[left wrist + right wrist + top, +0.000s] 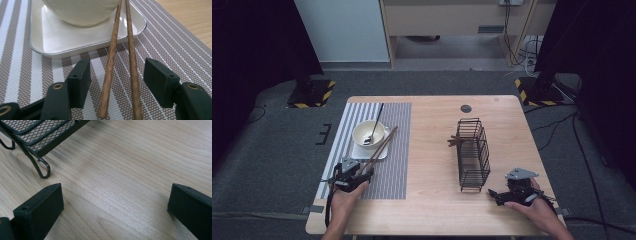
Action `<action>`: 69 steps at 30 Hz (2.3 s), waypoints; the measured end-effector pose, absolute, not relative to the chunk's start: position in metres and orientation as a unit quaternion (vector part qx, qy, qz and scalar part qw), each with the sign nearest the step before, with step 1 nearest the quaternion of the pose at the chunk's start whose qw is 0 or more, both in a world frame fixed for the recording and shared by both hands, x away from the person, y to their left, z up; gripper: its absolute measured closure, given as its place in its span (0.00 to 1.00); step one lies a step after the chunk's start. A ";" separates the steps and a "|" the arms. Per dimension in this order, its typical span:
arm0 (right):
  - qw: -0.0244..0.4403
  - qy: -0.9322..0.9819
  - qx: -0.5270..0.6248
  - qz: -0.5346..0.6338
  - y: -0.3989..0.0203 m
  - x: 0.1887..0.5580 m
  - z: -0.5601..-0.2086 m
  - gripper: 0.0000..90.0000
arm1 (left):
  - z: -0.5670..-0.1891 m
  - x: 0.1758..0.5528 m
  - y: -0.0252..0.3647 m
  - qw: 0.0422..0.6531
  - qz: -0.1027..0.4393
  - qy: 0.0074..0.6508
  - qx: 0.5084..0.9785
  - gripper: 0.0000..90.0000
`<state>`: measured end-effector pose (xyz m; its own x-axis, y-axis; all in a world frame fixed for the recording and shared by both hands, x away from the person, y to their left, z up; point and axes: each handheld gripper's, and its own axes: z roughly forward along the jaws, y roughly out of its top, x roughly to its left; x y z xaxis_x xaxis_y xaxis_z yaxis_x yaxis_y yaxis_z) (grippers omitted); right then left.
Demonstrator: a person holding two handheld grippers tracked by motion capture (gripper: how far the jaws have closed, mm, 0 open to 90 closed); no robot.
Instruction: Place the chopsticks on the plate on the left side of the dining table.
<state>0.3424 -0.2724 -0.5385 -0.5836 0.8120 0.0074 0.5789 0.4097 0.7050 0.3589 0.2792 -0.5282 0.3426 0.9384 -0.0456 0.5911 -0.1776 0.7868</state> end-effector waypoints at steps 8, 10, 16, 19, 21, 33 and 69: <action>0.171 0.822 0.424 0.341 -0.272 0.342 -0.539 0.00 | -0.529 0.362 0.279 0.364 0.232 0.523 0.735 0.47; 0.171 0.822 0.424 0.341 -0.272 0.342 -0.539 0.00 | -0.530 0.362 0.278 0.360 0.229 0.520 0.740 0.47; 0.171 0.822 0.424 0.341 -0.272 0.342 -0.539 0.00 | -0.531 0.363 0.274 0.351 0.226 0.515 0.749 0.56; 0.171 0.822 0.423 0.341 -0.272 0.342 -0.539 0.00 | -0.530 0.363 0.275 0.349 0.224 0.516 0.749 0.64; 0.171 0.822 0.424 0.341 -0.272 0.342 -0.539 0.00 | -0.529 0.363 0.276 0.354 0.221 0.515 0.749 0.72; 0.171 0.822 0.423 0.341 -0.272 0.342 -0.539 0.00 | -0.526 0.362 0.281 0.357 0.218 0.516 0.748 0.84; 0.171 0.822 0.423 0.341 -0.272 0.342 -0.539 0.00 | -0.527 0.367 0.308 0.343 0.260 0.517 0.740 0.64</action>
